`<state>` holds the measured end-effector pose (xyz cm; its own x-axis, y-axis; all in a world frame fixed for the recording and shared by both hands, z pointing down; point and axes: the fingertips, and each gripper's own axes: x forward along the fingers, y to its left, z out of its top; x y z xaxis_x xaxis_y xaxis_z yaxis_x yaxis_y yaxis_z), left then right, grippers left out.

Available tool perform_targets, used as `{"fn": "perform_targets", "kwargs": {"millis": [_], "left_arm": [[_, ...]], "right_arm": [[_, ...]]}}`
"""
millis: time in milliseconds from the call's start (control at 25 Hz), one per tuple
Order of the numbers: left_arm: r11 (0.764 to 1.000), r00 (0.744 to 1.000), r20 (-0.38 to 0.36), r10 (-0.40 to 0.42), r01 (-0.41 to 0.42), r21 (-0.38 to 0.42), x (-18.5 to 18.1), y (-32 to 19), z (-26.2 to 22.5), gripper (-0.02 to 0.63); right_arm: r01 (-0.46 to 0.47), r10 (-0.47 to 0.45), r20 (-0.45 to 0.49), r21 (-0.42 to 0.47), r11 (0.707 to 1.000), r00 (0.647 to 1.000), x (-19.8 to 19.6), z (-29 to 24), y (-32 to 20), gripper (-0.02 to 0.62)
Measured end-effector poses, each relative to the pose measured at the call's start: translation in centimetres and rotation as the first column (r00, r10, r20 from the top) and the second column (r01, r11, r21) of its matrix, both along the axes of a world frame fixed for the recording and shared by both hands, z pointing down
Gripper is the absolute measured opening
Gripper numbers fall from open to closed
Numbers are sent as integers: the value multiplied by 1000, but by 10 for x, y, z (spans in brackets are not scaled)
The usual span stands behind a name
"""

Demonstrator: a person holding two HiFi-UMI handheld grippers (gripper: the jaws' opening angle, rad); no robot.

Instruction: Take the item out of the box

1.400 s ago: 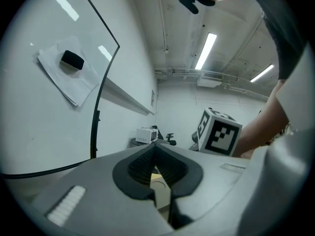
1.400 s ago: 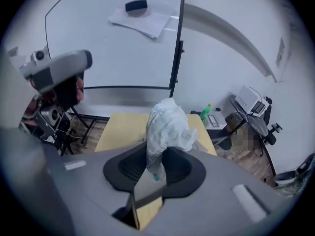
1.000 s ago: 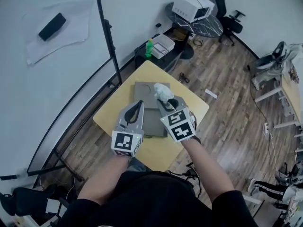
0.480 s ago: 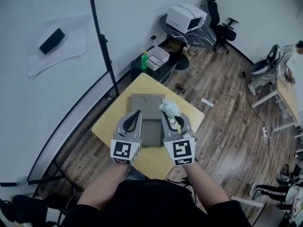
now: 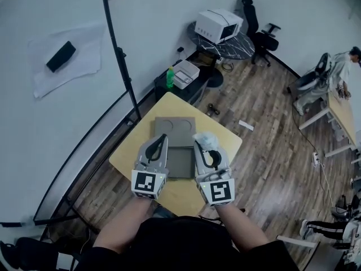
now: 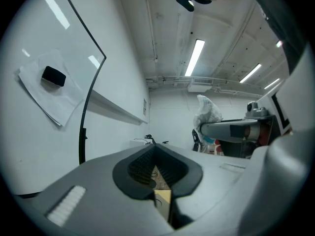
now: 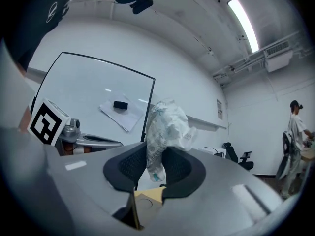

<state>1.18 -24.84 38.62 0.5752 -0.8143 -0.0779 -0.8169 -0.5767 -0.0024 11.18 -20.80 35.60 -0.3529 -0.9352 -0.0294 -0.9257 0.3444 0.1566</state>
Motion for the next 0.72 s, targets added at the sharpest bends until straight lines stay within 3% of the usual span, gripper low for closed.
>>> {"fn": "perform_targets", "kwargs": {"millis": [720], "left_arm": [[1000, 1000, 24, -7, 8, -5, -5, 0, -1, 0]], "right_arm": [[-34, 36, 29, -51, 998, 999, 9, 25, -10, 87]]}}
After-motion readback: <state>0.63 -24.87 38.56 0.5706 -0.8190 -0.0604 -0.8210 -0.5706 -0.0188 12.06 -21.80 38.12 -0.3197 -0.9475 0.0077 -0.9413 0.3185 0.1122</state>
